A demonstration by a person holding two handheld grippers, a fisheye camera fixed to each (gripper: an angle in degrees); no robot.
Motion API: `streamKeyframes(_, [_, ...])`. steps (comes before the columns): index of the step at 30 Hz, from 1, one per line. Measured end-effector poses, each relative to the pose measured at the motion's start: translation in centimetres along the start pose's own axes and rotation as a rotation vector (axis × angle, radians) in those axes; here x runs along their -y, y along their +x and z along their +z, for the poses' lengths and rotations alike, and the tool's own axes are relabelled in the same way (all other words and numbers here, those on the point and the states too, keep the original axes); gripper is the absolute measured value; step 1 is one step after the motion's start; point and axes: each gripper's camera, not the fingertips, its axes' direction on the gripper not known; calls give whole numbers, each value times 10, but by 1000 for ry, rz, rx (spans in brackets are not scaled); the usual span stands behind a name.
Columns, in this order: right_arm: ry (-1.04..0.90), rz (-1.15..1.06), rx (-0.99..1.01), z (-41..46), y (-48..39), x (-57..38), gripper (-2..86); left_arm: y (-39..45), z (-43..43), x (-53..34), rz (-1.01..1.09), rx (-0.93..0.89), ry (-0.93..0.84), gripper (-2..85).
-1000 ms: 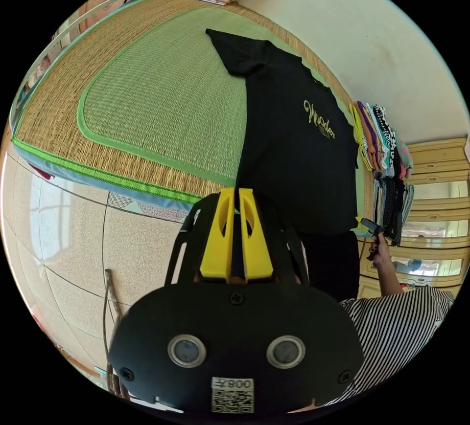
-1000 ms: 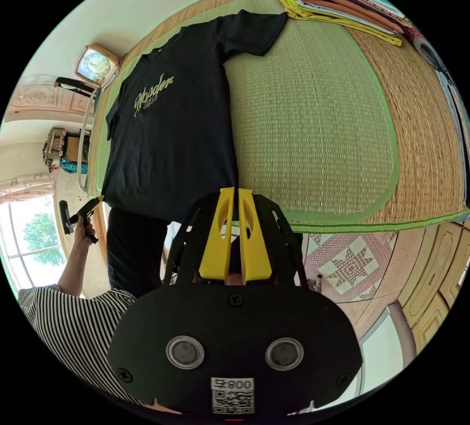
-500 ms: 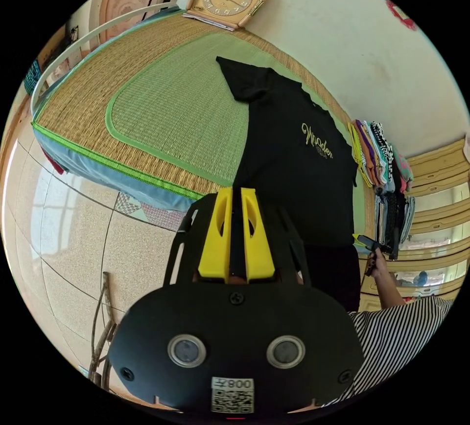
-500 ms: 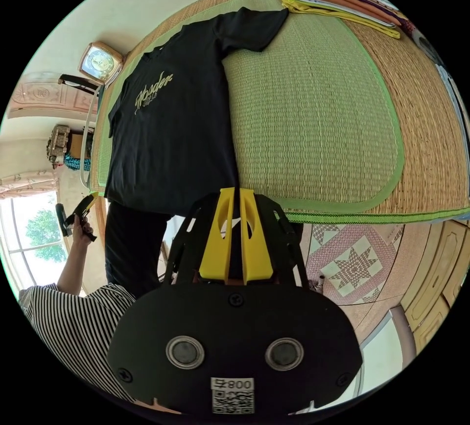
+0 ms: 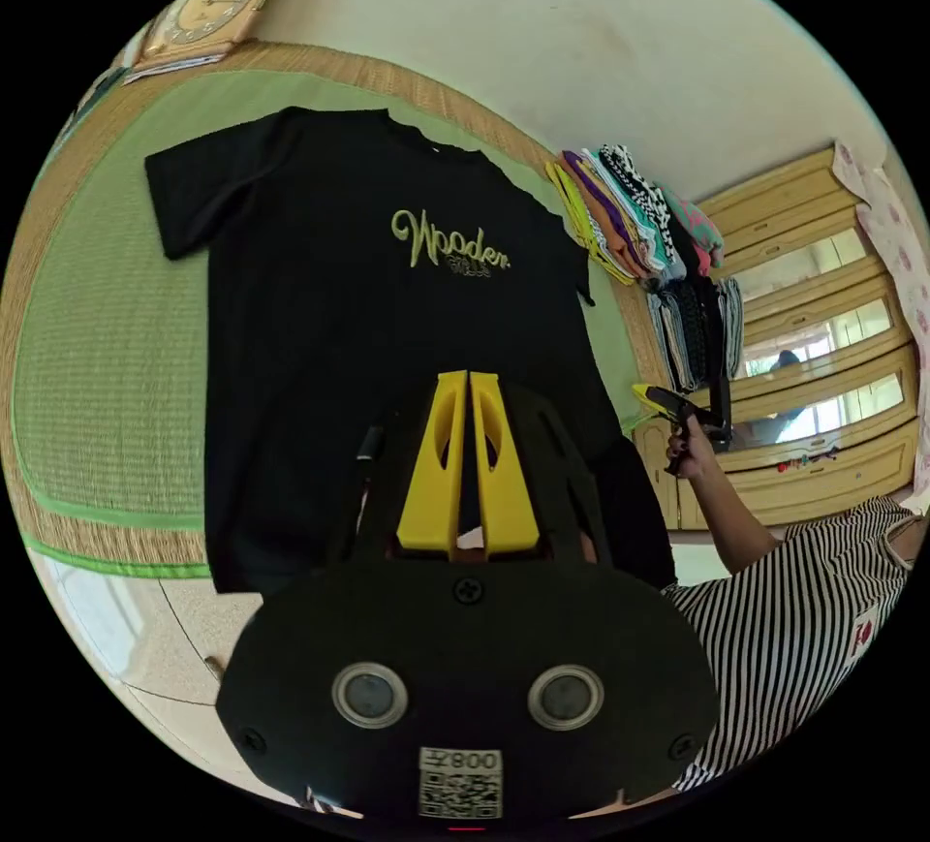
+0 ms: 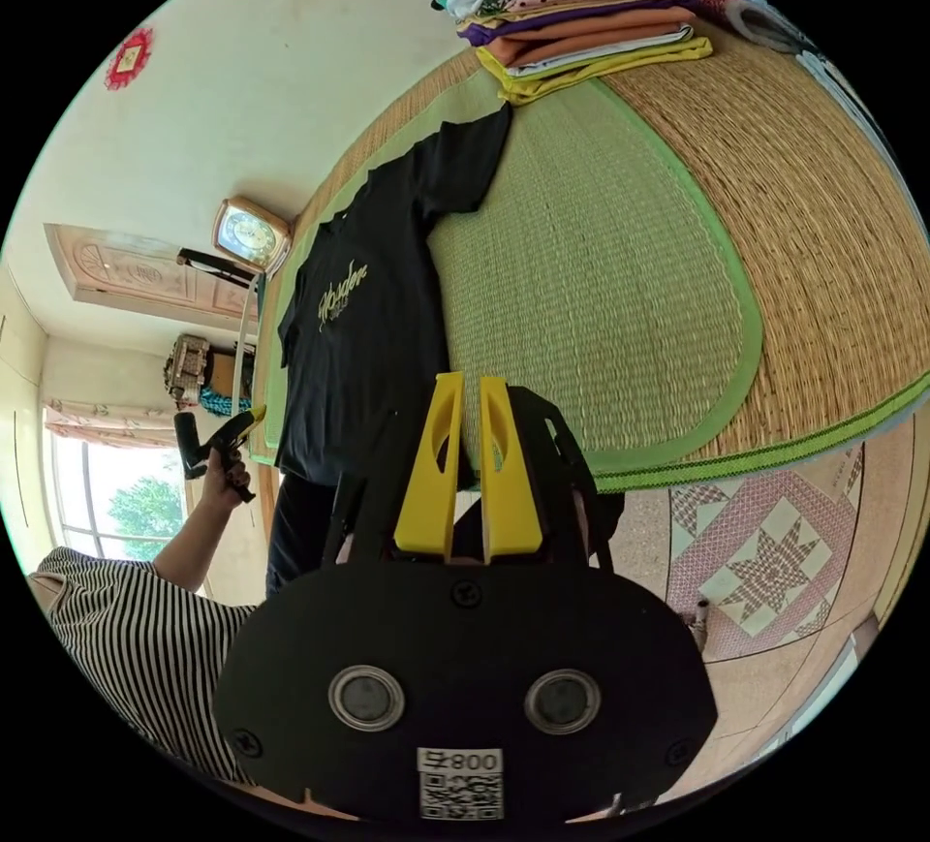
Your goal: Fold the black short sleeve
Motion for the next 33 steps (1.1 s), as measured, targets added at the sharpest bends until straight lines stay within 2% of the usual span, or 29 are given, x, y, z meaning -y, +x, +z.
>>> streamKeyframes(8, [102,-98,-35,19,-14,59,70,100,168,91,370,95,-255,3])
streamKeyframes(12, [150,-143,-97,28,-22,87,86,117,236,104,444,209,-368,6])
streamKeyframes(22, [185,-153,-118,53,-9,116,77,128,298,141,376,109,-302,38])
streamKeyframes(28, [161,-153,-89,49,1,126,62,181,352,214,541,63,-218,61])
streamKeyframes(33, [151,-138,-5,40,19,132,43,228,420,275,675,107,-213,70])
